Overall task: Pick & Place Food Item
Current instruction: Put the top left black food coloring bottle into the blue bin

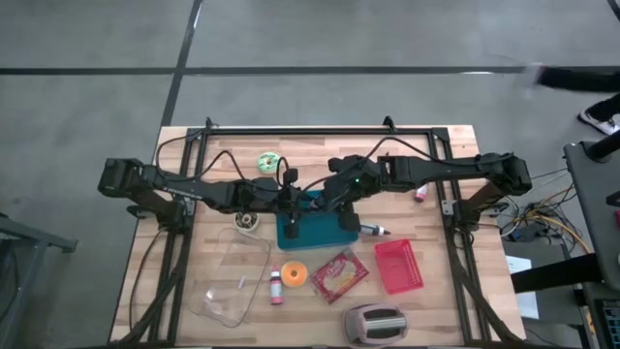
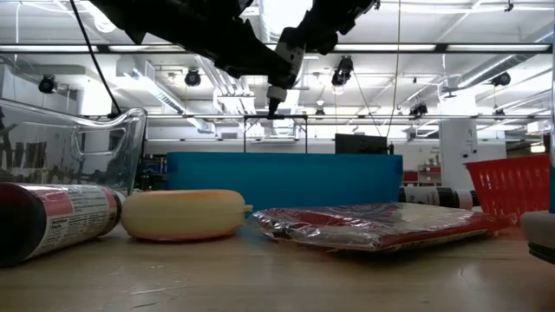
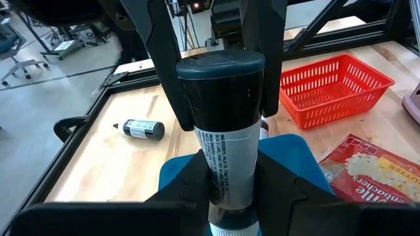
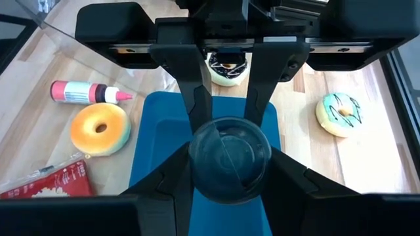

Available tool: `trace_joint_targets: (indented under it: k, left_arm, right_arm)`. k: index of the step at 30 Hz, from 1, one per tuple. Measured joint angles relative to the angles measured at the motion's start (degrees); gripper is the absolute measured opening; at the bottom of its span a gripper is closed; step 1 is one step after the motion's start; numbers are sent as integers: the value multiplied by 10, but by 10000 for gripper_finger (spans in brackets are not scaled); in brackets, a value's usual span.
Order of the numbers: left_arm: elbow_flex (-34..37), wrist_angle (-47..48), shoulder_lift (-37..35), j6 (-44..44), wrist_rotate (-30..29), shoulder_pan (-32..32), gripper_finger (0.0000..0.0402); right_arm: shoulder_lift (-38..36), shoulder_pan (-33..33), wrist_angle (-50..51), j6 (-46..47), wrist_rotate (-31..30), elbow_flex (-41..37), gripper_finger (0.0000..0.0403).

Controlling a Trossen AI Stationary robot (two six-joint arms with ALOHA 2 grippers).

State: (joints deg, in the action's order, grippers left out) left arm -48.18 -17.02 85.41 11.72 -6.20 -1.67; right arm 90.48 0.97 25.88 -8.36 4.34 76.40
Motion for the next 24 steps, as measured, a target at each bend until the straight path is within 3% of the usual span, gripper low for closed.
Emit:
trace_joint_targets:
  k: [24]
  left_arm:
    - [6,51,-34,14,11,0,90]
  right_arm:
    - [1,-1,-30,4,0,-8,125]
